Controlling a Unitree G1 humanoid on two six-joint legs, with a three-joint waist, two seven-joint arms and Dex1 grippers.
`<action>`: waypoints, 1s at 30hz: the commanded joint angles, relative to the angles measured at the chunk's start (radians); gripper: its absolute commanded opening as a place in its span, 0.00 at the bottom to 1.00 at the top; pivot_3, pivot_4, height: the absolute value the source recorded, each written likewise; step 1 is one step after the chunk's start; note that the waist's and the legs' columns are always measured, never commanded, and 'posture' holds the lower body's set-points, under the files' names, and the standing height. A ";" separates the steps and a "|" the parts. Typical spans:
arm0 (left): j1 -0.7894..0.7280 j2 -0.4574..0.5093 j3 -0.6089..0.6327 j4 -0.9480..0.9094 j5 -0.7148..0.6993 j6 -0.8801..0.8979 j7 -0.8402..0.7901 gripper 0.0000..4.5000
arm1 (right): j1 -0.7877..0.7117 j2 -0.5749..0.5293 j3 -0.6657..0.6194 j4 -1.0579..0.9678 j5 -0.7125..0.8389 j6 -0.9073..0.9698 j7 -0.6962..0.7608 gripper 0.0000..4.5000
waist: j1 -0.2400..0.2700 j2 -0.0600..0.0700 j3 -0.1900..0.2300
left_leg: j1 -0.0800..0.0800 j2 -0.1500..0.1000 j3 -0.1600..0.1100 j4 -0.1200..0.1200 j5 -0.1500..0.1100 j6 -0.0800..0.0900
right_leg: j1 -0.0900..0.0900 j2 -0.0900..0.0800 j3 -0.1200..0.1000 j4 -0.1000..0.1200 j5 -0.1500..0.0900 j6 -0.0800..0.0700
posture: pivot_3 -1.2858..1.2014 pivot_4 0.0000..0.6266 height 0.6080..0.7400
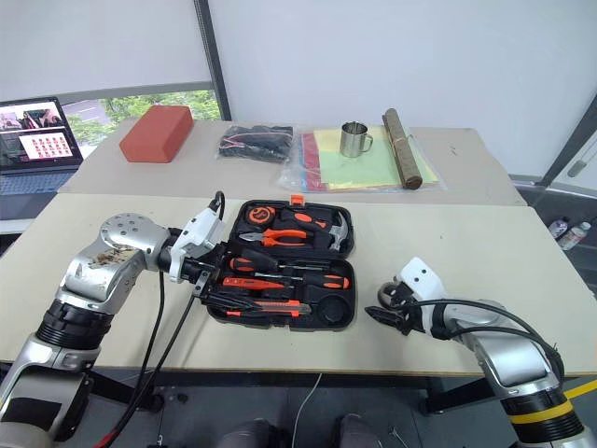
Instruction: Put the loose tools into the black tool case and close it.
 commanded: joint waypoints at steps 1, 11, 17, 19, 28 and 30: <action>0.015 0.028 0.005 -0.015 0.018 -0.054 -0.007 1.00 | -0.008 0.000 -0.055 -0.047 0.018 -0.005 0.008 0.39 | -0.001 0.000 0.000 | 0.000 0.000 0.000 0.000 0.000 0.000 | 0.000 0.000 0.000 0.000 0.000 0.000 | 0.52 0.24 0.97; 0.027 0.041 -0.003 -0.005 0.038 -0.077 -0.016 1.00 | -0.100 0.023 -0.088 -0.307 0.257 0.191 0.041 0.01 | 0.000 0.001 0.001 | 0.000 0.000 0.000 -0.002 0.000 0.000 | -0.001 0.000 0.000 0.000 0.003 -0.006 | 0.52 0.24 0.97; 0.035 0.052 -0.005 -0.021 0.039 -0.071 -0.014 1.00 | -0.080 0.023 0.055 -0.301 0.206 0.189 0.052 0.01 | 0.003 0.001 0.001 | 0.000 -0.001 0.000 -0.002 0.000 0.000 | -0.001 -0.001 0.000 -0.001 0.003 -0.006 | 0.52 0.24 0.97; 0.036 0.054 -0.006 -0.025 0.039 -0.068 -0.010 1.00 | -0.045 -0.002 0.112 -0.308 0.177 0.170 0.078 0.01 | 0.003 0.001 0.001 | 0.000 -0.001 0.000 -0.003 0.000 0.000 | -0.001 0.000 0.000 -0.001 0.003 -0.006 | 0.52 0.24 0.97; 0.038 0.062 -0.008 -0.009 0.050 -0.076 0.001 1.00 | -0.026 0.005 0.051 -0.331 0.211 0.147 0.091 0.44 | 0.001 0.001 0.001 | 0.001 -0.001 0.001 -0.004 0.000 0.000 | 0.000 0.000 0.000 -0.001 0.000 -0.001 | 0.52 0.24 0.97; 0.044 0.063 -0.005 -0.009 0.053 -0.076 0.007 1.00 | -0.030 0.007 0.005 -0.333 0.256 0.169 0.096 0.44 | 0.002 0.001 0.001 | 0.001 -0.001 0.001 -0.004 0.000 0.000 | 0.000 0.000 0.000 -0.001 0.000 -0.001 | 0.52 0.24 0.97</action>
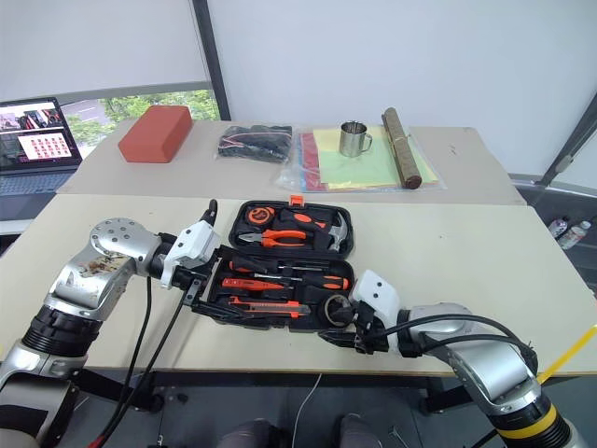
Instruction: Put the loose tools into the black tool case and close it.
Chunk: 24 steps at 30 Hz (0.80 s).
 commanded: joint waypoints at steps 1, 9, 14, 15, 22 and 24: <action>0.008 0.014 0.012 -0.006 0.008 -0.011 0.018 1.00 | -0.021 -0.003 -0.129 -0.023 0.102 0.036 0.019 0.44 | 0.000 0.000 0.000 | 0.000 0.000 0.000 0.000 0.000 0.000 | 0.000 0.000 0.000 0.000 0.000 -0.001 | 0.52 0.24 0.97; 0.028 0.033 0.054 0.024 0.007 0.003 0.077 1.00 | -0.019 -0.072 -0.232 0.042 0.124 0.013 0.069 0.44 | 0.001 0.000 0.000 | 0.000 0.000 0.000 -0.001 0.000 0.000 | 0.000 0.000 0.000 0.000 0.002 -0.004 | 0.52 0.24 0.97; 0.028 0.072 0.134 0.164 0.028 0.007 0.165 0.77 | -0.103 -0.040 -0.240 0.247 0.016 -0.056 -0.014 0.23 | -0.003 0.000 0.000 | 0.000 0.000 0.001 0.000 0.000 0.000 | -0.001 0.000 0.001 0.000 0.002 -0.003 | 0.52 0.24 0.97; 0.028 0.088 0.147 0.215 0.045 -0.011 0.184 0.67 | -0.109 -0.044 -0.219 0.280 -0.026 -0.091 -0.016 0.14 | -0.004 0.000 0.000 | 0.000 0.000 0.001 0.000 0.000 0.000 | -0.001 0.000 0.001 0.000 0.002 -0.004 | 0.52 0.24 0.97; 0.045 0.130 0.144 0.430 0.154 -0.151 0.246 0.11 | -0.179 -0.015 -0.098 0.470 -0.199 -0.252 0.015 0.00 | -0.012 0.000 0.000 | 0.001 0.000 0.002 -0.006 0.001 -0.001 | -0.002 0.000 -0.001 0.001 0.002 -0.005 | 0.52 0.24 0.97; 0.056 0.104 0.127 0.417 0.159 -0.160 0.243 0.01 | -0.216 0.006 -0.053 0.514 -0.238 -0.290 0.035 0.00 | -0.013 0.000 0.000 | 0.000 -0.001 0.003 -0.006 0.001 -0.001 | -0.002 0.001 -0.002 0.000 0.002 -0.004 | 0.52 0.24 0.97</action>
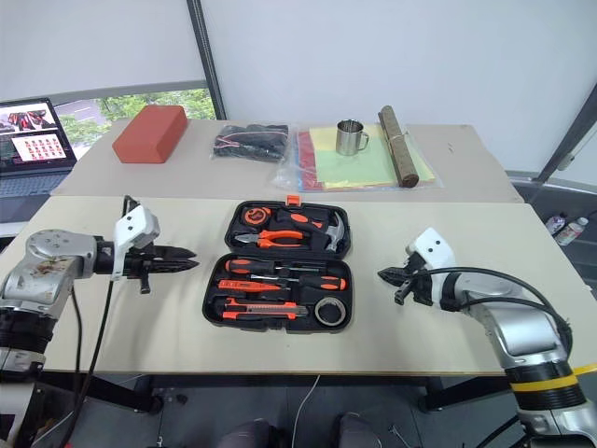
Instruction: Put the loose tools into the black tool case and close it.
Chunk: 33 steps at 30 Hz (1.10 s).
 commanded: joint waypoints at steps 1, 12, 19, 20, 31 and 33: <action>0.006 -0.036 -0.016 -0.029 0.009 -0.028 -0.001 0.01 | -0.068 0.023 0.057 0.049 -0.068 -0.090 0.043 0.00 | 0.000 0.000 0.000 | 0.000 0.000 0.000 0.000 0.000 0.000 | 0.000 0.001 0.000 0.000 0.000 0.000 | 0.52 0.24 0.97; 0.071 -0.070 -0.082 -0.252 -0.066 0.134 -0.148 0.01 | -0.036 -0.020 0.125 -0.112 -0.002 -0.116 0.347 0.00 | -0.001 0.000 0.000 | -0.001 0.000 0.000 0.000 0.000 0.000 | 0.000 0.001 0.000 -0.001 -0.001 0.001 | 0.52 0.24 0.97; 0.179 -0.019 -0.076 -0.379 -0.080 0.169 -0.203 0.01 | 0.089 -0.030 0.091 -0.219 -0.007 -0.105 0.338 0.00 | -0.008 0.000 0.000 | 0.001 0.000 -0.001 -0.002 0.000 0.000 | 0.001 -0.001 0.000 -0.001 -0.002 0.002 | 0.52 0.24 0.97; 0.193 -0.014 -0.072 -0.390 -0.079 0.169 -0.200 0.01 | 0.107 -0.029 0.084 -0.230 -0.014 -0.103 0.325 0.00 | -0.008 0.000 0.000 | 0.001 0.000 -0.001 -0.002 0.000 0.000 | 0.001 -0.001 0.000 -0.001 -0.002 0.002 | 0.52 0.24 0.97; 0.140 0.036 0.049 -0.152 -0.043 0.230 -0.048 0.40 | 0.208 -0.088 -0.143 -0.232 0.036 0.077 0.209 0.40 | -0.002 0.000 0.000 | 0.003 0.000 -0.001 0.000 -0.002 -0.005 | 0.002 -0.003 0.002 0.002 -0.002 0.000 | 0.52 0.24 0.97; 0.041 0.013 0.067 -0.069 -0.071 0.331 -0.013 0.56 | 0.137 -0.071 -0.185 -0.191 0.094 0.162 0.188 0.56 | -0.002 0.000 0.001 | 0.003 0.001 -0.001 0.000 -0.002 -0.006 | 0.002 -0.003 0.002 0.001 -0.003 0.002 | 0.52 0.24 0.97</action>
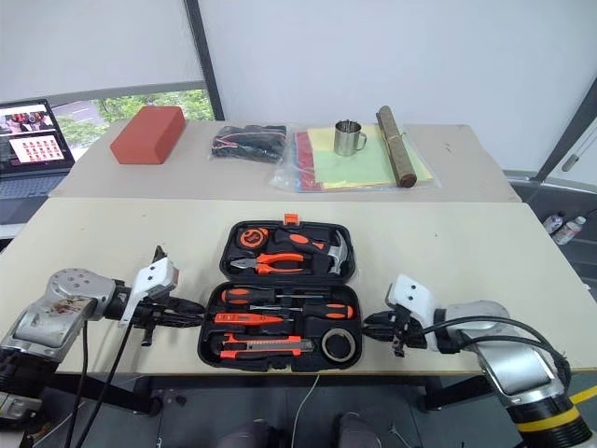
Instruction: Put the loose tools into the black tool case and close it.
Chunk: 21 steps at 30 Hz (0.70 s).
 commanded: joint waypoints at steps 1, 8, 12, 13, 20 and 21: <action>-0.167 -0.022 0.063 0.124 -0.046 0.173 0.073 0.63 | -0.138 0.021 -0.097 0.053 0.103 0.136 -0.045 0.64 | 0.001 -0.001 0.000 | 0.000 0.000 0.000 0.001 0.000 0.000 | 0.001 0.000 0.000 0.000 -0.001 0.001 | 0.52 0.24 0.97; -0.443 -0.189 0.039 0.320 -0.065 0.450 0.182 1.00 | -0.481 0.203 -0.036 0.335 0.071 0.275 -0.240 0.99 | -0.001 -0.002 0.001 | 0.001 0.000 0.000 0.002 0.003 0.003 | 0.001 0.001 0.000 0.004 0.005 -0.004 | 0.52 0.24 0.97; -0.516 -0.272 0.005 0.430 -0.011 0.432 0.253 1.00 | -0.602 0.288 0.007 0.517 0.009 0.268 -0.325 0.99 | -0.009 -0.002 0.001 | -0.003 -0.001 0.001 0.000 0.003 0.003 | -0.002 0.009 -0.003 0.005 0.004 -0.004 | 0.52 0.24 0.97; -0.525 -0.285 -0.002 0.458 0.001 0.416 0.270 1.00 | -0.619 0.301 0.016 0.550 -0.004 0.260 -0.335 0.99 | -0.010 -0.002 0.001 | -0.004 -0.002 0.002 -0.002 0.003 0.003 | -0.003 0.009 -0.006 0.005 0.004 -0.004 | 0.52 0.24 0.97; -0.539 -0.315 -0.007 0.537 0.017 0.389 0.283 0.64 | -0.652 0.353 0.066 0.647 -0.062 0.218 -0.355 0.68 | -0.018 -0.001 0.001 | -0.003 -0.002 0.002 -0.004 0.003 0.003 | -0.001 0.010 -0.010 0.002 0.004 -0.004 | 0.52 0.24 0.97; -0.536 -0.313 -0.005 0.537 0.015 0.390 0.281 0.55 | -0.648 0.356 0.068 0.639 -0.062 0.221 -0.353 0.60 | -0.017 -0.001 0.001 | -0.003 -0.002 0.002 -0.004 0.003 0.003 | -0.001 0.010 -0.010 0.002 0.004 -0.004 | 0.52 0.24 0.97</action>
